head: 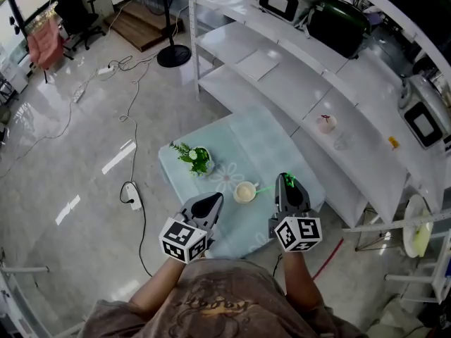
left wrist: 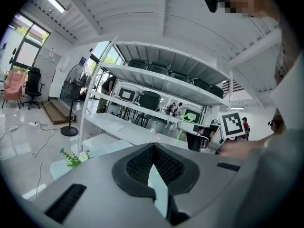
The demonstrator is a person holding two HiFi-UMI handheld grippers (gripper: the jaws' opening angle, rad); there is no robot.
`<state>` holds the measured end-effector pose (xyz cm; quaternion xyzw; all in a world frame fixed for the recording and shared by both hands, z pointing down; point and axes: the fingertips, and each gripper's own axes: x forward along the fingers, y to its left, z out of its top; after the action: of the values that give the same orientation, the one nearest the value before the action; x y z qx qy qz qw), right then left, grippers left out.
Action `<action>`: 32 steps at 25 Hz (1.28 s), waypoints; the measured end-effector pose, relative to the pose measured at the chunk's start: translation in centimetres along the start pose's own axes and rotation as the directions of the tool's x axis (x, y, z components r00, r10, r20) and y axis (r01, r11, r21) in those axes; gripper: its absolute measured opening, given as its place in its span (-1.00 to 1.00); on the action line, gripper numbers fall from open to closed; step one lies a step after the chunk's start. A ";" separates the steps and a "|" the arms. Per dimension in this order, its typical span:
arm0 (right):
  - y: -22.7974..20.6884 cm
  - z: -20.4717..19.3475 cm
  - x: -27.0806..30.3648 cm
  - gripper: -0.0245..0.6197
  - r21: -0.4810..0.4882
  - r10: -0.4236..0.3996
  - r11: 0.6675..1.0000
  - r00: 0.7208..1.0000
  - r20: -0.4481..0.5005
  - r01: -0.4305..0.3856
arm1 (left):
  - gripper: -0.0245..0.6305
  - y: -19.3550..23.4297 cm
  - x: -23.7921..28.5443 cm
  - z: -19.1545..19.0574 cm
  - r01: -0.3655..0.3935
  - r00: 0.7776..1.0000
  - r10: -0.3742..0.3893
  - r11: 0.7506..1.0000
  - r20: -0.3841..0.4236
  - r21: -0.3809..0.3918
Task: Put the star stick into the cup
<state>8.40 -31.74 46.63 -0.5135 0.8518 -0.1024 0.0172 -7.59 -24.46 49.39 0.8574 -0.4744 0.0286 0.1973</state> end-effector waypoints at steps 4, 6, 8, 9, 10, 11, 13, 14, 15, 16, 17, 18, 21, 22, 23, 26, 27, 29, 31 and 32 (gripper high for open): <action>-0.9 -2.4 1.1 -0.86 0.039 -0.006 0.999 0.999 -0.036 0.007 | -0.86 0.4 0.1 -0.3 -0.021 1.000 0.020 1.000 -0.010 -0.002; -1.1 -3.6 1.6 -0.86 0.060 -0.009 0.998 0.998 -0.054 0.013 | -0.86 0.6 0.0 -0.4 -0.029 0.999 0.029 1.000 -0.016 -0.002; -1.3 -5.0 2.1 -0.86 0.079 -0.012 0.997 0.997 -0.075 0.018 | -0.86 0.7 0.0 -0.4 -0.037 0.999 0.037 0.999 -0.020 0.000; -1.4 -5.7 2.4 -0.86 0.086 -0.013 0.996 0.996 -0.086 0.021 | -0.86 0.7 0.0 -0.4 -0.040 0.999 0.040 0.999 -0.021 0.000; -1.5 -6.5 2.6 -0.86 0.093 -0.012 0.995 0.995 -0.097 0.021 | -0.86 0.8 0.0 -0.5 -0.043 0.999 0.043 0.999 -0.022 0.000; -1.5 -7.2 2.8 -0.86 0.097 -0.008 0.995 0.994 -0.108 0.019 | -0.86 0.8 0.0 -0.5 -0.046 0.999 0.046 0.999 -0.022 -0.002; -1.6 -8.5 3.3 -0.86 0.098 0.005 0.995 0.992 -0.129 0.008 | -0.86 0.9 0.1 -0.5 -0.052 0.998 0.052 0.999 -0.023 -0.008; -1.7 -9.1 3.6 -0.86 0.095 0.011 0.995 0.990 -0.139 0.003 | -0.86 0.9 0.2 -0.5 -0.054 0.998 0.053 0.999 -0.025 -0.010; -1.7 -9.7 3.8 -0.86 0.090 0.015 0.996 0.989 -0.148 -0.001 | -0.86 0.9 0.3 -0.6 -0.055 0.998 0.054 0.998 -0.028 -0.010; -1.8 -10.2 4.0 -0.86 0.085 0.017 0.996 0.988 -0.156 -0.004 | -0.86 0.9 0.3 -0.6 -0.056 0.998 0.056 0.998 -0.032 -0.009; -1.9 -10.8 4.3 -0.86 0.083 0.018 0.997 0.986 -0.164 -0.004 | -0.86 0.9 0.3 -0.7 -0.059 0.998 0.058 0.998 -0.036 -0.007; -2.0 -11.4 4.5 -0.86 0.084 0.016 0.996 0.985 -0.170 -0.002 | -0.86 0.9 0.3 -0.8 -0.062 0.997 0.061 0.998 -0.039 -0.006; -2.4 -12.9 5.0 -0.86 0.105 0.006 0.994 0.983 -0.184 0.013 | -0.86 1.0 0.3 -1.1 -0.068 0.996 0.067 0.998 -0.050 -0.008; -2.5 -13.3 5.2 -0.86 0.113 0.004 0.993 0.982 -0.188 0.018 | -0.86 1.0 0.3 -1.2 -0.070 0.996 0.069 0.998 -0.054 -0.009; -2.6 -13.7 5.4 -0.86 0.119 0.001 0.993 0.981 -0.192 0.022 | -0.86 1.1 0.3 -1.2 -0.072 0.996 0.072 0.997 -0.058 -0.010; -2.9 -14.9 5.9 -0.86 0.134 -0.007 0.990 0.978 -0.207 0.035 | -0.86 1.3 0.4 -1.5 -0.082 0.994 0.081 0.997 -0.071 -0.010; -3.1 -15.3 6.0 -0.86 0.137 -0.010 0.990 0.977 -0.213 0.040 | -0.86 1.4 0.5 -1.7 -0.086 0.994 0.085 0.996 -0.074 -0.010; -3.3 -16.1 6.1 -0.87 0.141 -0.016 0.989 0.974 -0.226 0.049 | -0.86 1.5 0.6 -1.8 -0.091 0.993 0.089 0.996 -0.078 -0.015; -3.6 -16.8 6.1 -0.86 0.148 -0.021 0.987 0.972 -0.235 0.058 | -0.86 1.5 0.8 -1.9 -0.093 0.993 0.091 0.995 -0.081 -0.022; -3.8 -17.2 6.1 -0.86 0.156 -0.024 0.986 0.971 -0.238 0.062 | -0.86 1.6 0.9 -2.0 -0.095 0.992 0.093 0.995 -0.083 -0.024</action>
<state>6.51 -36.16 64.63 -0.5131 0.8252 -0.2318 -0.0444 -8.13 -25.22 51.89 0.8293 -0.5061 0.0664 0.2271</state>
